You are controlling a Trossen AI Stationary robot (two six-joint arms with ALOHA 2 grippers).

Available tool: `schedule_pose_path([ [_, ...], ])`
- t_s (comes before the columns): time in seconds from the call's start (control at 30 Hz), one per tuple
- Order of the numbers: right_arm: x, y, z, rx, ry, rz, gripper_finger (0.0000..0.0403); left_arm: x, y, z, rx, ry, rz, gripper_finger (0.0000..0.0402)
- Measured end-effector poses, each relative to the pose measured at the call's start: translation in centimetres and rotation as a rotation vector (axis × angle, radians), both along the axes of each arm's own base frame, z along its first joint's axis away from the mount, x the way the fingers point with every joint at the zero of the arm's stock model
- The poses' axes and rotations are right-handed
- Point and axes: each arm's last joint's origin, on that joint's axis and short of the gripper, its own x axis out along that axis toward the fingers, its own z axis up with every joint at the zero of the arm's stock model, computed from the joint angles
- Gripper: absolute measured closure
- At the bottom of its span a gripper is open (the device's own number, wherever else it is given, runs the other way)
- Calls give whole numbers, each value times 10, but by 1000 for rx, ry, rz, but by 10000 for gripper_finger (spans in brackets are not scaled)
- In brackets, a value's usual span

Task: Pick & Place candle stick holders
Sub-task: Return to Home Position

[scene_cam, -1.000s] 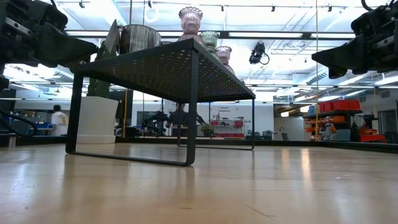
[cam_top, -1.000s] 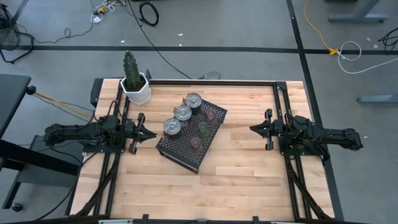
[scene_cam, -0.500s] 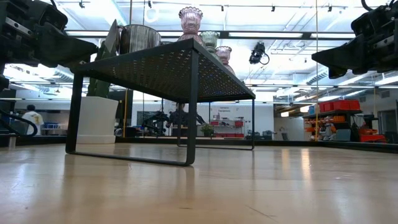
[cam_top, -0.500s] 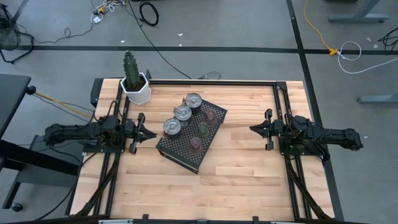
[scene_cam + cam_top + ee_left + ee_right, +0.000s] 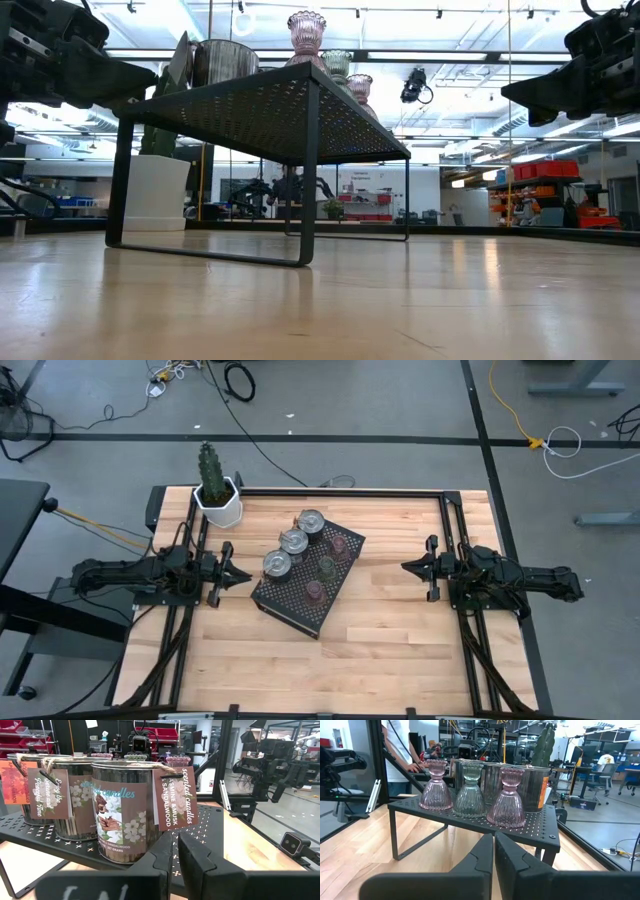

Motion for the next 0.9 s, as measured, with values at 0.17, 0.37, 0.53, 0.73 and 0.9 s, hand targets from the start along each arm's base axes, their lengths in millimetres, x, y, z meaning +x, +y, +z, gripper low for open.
schedule_pose_path([
  [0.17,0,0,0,0,0,0,382,0,0,0,0,0,0,367],
  [0.37,0,0,0,0,0,0,382,0,0,0,0,0,0,367],
  [0.53,0,0,0,0,0,0,382,0,0,0,0,0,0,367],
  [0.73,0,0,0,0,0,0,382,0,0,0,0,-1,0,367],
  [0.9,0,0,0,0,0,0,382,0,0,0,0,0,0,367],
])
